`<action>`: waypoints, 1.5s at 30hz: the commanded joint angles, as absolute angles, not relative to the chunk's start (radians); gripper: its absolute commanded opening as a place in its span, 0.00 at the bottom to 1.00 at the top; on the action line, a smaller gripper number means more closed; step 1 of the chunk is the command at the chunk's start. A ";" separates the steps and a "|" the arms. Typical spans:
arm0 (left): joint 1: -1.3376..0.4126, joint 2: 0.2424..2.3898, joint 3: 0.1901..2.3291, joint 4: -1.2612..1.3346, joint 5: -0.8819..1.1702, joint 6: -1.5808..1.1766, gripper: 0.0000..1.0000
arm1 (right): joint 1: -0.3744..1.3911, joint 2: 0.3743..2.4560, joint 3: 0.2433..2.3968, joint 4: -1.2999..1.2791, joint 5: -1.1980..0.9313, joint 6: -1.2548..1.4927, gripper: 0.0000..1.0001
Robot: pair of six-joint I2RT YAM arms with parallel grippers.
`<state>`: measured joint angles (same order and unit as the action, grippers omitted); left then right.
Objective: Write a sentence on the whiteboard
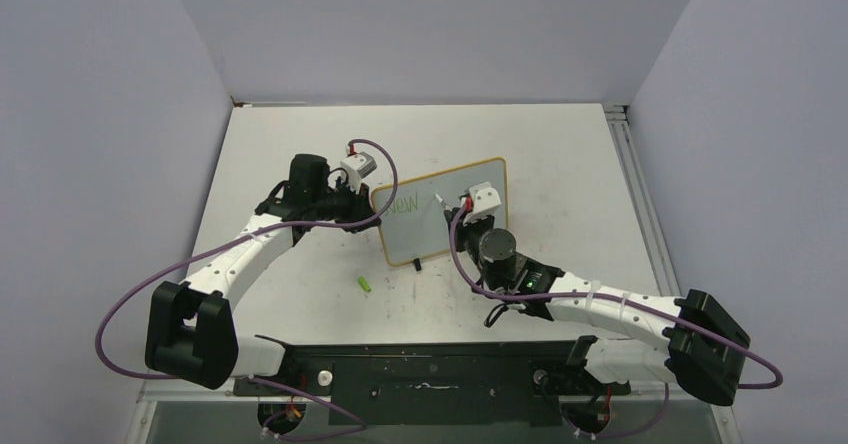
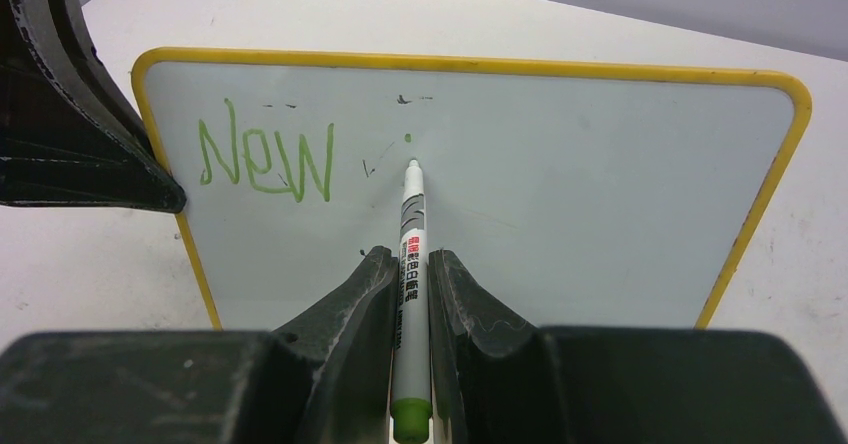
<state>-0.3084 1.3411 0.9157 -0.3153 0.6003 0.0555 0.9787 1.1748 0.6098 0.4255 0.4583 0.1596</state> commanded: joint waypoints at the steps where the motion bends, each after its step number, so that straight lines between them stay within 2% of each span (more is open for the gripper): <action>1: -0.318 1.348 0.950 -0.333 0.602 0.064 0.00 | 0.984 1.169 0.588 0.439 0.490 0.195 0.05; 14: -0.319 1.346 0.948 -0.334 0.603 0.064 0.00 | 1.003 1.172 0.541 0.421 0.492 0.248 0.05; 31: -0.321 1.344 0.948 -0.336 0.600 0.065 0.00 | 1.034 1.191 0.591 0.466 0.482 0.221 0.05; 45: -0.321 1.345 0.948 -0.336 0.600 0.066 0.00 | 1.049 1.019 0.609 0.425 0.508 0.189 0.05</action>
<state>-0.3092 1.3411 0.9157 -0.3164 0.5999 0.0563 1.0424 1.0672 0.5552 0.4088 0.4782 0.2157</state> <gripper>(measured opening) 0.073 0.158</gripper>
